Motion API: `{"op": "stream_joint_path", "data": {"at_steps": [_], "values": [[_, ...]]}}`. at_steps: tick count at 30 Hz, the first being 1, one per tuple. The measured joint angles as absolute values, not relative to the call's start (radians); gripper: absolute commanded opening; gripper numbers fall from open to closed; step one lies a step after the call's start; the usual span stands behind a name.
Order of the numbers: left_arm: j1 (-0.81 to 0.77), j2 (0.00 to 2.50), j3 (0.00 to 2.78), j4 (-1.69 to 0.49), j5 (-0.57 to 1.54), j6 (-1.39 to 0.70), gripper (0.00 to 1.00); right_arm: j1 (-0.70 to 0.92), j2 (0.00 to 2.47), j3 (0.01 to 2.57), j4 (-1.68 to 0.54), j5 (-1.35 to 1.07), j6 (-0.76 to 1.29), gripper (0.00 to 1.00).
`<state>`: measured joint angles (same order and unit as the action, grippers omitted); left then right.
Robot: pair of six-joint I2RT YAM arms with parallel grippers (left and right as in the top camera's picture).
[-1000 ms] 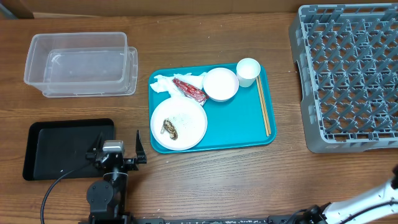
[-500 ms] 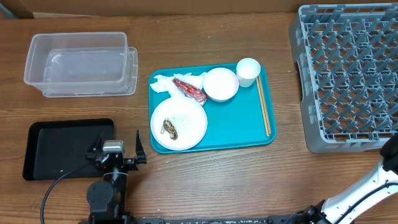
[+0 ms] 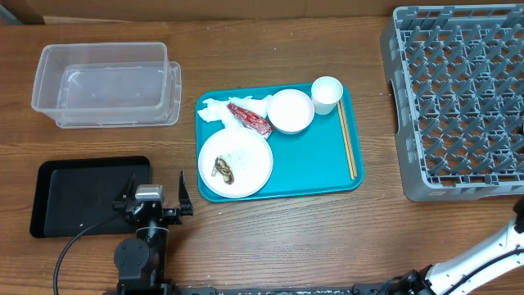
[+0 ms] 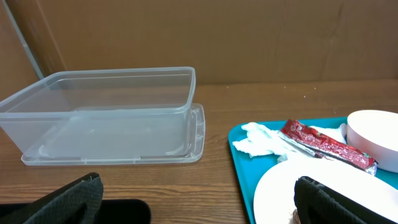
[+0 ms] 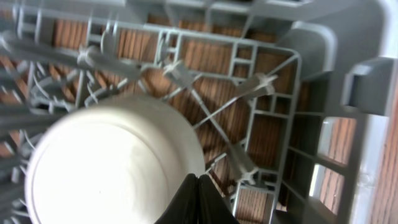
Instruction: Sort waste into correct bins and load items into the dishwasher
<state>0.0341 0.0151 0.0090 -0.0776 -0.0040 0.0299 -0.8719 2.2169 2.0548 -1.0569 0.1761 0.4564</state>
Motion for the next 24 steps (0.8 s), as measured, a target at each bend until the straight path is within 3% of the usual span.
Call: {"op": "stream_joint_path", "data": {"at_steps": [4, 5, 9, 11, 13, 16, 24], "values": [[0.034, 0.015, 0.009, -0.078, -0.004, 0.03, 1.0, -0.885, 2.144, 2.055, -1.05, 0.009, 0.498, 0.16], [0.034, 0.015, 0.009, -0.078, -0.004, 0.03, 1.0, -0.885, 2.112, 2.055, -1.048, -0.081, 0.503, 0.35], [0.034, 0.015, 0.009, -0.078, -0.004, 0.03, 1.0, -0.867, 1.935, 2.059, -1.039, -0.611, 0.502, 0.64], [0.034, 0.015, 0.009, -0.078, -0.004, 0.03, 1.0, -0.821, 1.886, 2.072, -1.048, -0.809, 0.447, 0.71], [0.034, 0.015, 0.009, -0.078, -0.004, 0.03, 1.0, -0.738, 1.86, 2.08, -1.096, -0.891, 0.387, 0.71], [0.034, 0.015, 0.009, -0.077, -0.004, 0.03, 1.0, -0.533, 1.855, 2.083, -1.201, -0.823, 0.331, 0.71], [0.034, 0.015, 0.009, -0.078, -0.004, 0.03, 1.0, 0.065, 1.945, 2.079, -1.282, -0.221, 0.308, 0.72]]}}
